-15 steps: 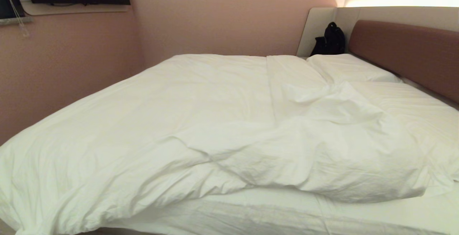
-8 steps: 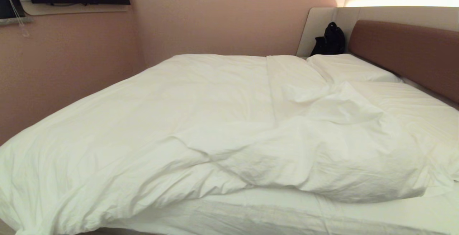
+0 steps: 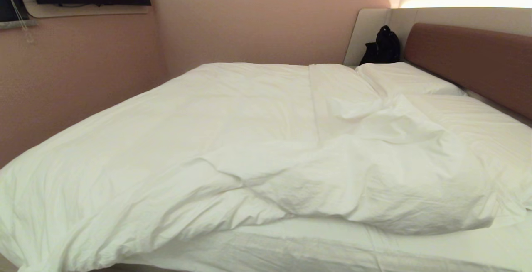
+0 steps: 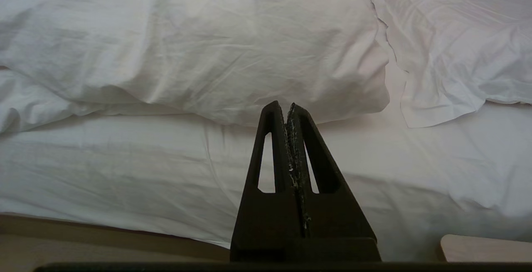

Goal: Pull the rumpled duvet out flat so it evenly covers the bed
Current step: Hold the folded corner of the quilt

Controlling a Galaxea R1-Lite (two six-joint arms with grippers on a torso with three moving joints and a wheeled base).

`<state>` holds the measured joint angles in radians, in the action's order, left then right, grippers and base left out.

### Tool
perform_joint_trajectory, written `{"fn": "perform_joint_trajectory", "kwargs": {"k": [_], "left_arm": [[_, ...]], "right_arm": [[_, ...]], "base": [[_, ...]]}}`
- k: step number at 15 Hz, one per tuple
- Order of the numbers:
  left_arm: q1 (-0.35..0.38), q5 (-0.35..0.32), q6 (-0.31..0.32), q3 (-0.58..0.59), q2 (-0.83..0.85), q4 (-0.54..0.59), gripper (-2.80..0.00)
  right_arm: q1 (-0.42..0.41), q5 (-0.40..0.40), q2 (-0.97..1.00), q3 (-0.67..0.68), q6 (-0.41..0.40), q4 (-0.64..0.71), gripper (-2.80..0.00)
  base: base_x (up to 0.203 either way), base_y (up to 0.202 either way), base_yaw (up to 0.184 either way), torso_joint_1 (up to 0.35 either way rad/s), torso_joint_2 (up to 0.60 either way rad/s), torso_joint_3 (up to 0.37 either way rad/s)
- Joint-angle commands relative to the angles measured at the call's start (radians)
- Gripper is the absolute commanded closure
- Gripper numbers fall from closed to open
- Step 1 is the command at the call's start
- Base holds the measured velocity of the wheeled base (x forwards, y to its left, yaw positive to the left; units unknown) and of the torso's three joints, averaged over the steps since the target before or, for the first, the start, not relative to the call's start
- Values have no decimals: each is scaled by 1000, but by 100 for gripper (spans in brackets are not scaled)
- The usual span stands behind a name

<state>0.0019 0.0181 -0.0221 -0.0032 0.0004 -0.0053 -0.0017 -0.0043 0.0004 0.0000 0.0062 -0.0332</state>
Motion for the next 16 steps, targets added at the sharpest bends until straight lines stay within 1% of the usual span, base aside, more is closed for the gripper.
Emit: {"fn": "perform_joint_trajectory", "kwargs": {"k": [1,16], "left_arm": [[0,0,-1,0,0,-1,0],[1,0,-1,0,0,-1,0]], "right_arm": [[0,0,0,0,3,-2,0],[0,-3,0,0,-2,-2,0]], "base": [[0,0,0,0,0,0],[0,0,0,0,0,0]]}}
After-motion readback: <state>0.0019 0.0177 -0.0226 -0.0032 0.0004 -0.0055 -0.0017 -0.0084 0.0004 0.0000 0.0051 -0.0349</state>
